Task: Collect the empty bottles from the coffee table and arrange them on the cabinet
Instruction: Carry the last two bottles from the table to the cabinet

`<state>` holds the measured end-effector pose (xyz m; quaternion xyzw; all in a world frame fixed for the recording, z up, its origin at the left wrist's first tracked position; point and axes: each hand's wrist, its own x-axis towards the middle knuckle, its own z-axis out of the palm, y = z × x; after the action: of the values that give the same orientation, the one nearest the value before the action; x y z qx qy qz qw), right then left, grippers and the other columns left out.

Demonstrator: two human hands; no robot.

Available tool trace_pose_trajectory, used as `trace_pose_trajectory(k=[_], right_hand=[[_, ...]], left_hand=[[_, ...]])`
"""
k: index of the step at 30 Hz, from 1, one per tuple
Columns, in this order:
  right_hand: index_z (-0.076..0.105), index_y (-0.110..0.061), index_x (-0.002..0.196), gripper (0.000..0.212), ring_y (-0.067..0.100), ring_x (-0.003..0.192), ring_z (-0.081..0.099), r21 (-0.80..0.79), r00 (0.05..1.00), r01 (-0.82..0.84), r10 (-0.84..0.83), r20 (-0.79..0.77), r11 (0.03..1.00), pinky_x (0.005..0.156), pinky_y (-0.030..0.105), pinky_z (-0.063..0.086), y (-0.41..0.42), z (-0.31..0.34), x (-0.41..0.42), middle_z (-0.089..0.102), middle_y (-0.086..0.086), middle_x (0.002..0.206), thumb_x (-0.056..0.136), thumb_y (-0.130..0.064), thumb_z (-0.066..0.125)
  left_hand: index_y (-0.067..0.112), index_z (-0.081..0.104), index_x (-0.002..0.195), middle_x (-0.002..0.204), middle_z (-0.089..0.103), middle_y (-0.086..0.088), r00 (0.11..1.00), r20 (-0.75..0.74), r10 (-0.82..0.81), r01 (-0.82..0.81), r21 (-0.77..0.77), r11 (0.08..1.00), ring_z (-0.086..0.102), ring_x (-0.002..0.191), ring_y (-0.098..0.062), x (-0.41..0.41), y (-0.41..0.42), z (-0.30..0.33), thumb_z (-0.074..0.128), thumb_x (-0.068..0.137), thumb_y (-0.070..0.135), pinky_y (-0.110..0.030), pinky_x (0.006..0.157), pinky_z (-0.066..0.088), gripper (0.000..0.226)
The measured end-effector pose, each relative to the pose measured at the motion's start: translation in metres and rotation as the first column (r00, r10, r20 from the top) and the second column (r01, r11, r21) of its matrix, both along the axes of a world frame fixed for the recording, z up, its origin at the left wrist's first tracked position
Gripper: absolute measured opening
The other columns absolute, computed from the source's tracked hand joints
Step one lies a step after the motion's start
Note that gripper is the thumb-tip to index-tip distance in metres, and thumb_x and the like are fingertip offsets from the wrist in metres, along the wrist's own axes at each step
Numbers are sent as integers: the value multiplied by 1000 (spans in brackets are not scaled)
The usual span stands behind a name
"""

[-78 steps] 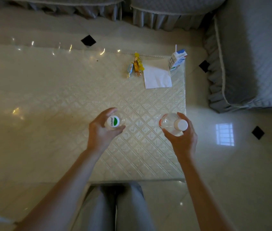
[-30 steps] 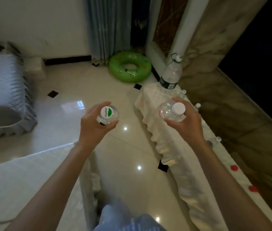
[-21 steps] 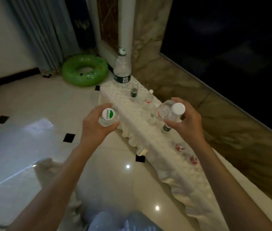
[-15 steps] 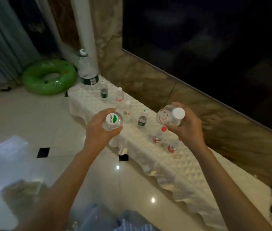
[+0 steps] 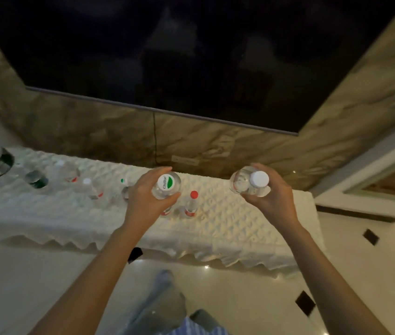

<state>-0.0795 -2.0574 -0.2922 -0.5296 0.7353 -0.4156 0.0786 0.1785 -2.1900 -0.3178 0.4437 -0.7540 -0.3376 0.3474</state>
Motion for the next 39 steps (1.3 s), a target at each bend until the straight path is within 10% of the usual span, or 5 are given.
trace_pose_trajectory(k=[5,9,15,26,39], right_hand=[[53,-33,120,66,1,112,52,42,986,166,-166,-18,985,90,7,36,7,-8,-30,58,-15,121,64,-20,85],[53,-34,121,63,-6,110,50,76,967,254,-254,-8,964,90,5,35,19,-16,-43,58,-18,119,66,-28,84],[52,-30,123,68,-6,111,47,170,949,313,-316,-11,934,90,5,33,29,-46,-79,54,-19,121,64,-27,85],[54,-24,122,65,7,112,53,291,980,49,-102,170,956,91,10,38,1,-124,-181,56,-11,120,65,-17,84],[57,-14,120,63,19,109,58,428,951,-115,-25,308,896,86,26,46,-43,-261,-202,60,2,121,63,-13,84]], left_hand=[[44,48,114,113,49,26,979,-11,-203,203,-4,979,42,103,15,-59,-46,-10,84,65,29,6,80,29,62],[27,59,118,119,58,11,941,-47,-335,336,14,942,53,109,-3,-95,-57,-20,85,65,22,-16,92,41,60],[21,59,120,119,56,13,904,-33,-426,427,76,901,51,108,2,-153,-48,-47,84,65,21,-2,90,35,61],[6,58,121,121,62,-9,941,94,-324,305,176,936,57,111,-19,-226,-29,-115,85,64,12,-30,95,46,63],[10,59,115,115,65,-7,947,218,-237,160,321,934,56,105,-11,-271,-21,-240,87,59,12,-23,88,45,62]])
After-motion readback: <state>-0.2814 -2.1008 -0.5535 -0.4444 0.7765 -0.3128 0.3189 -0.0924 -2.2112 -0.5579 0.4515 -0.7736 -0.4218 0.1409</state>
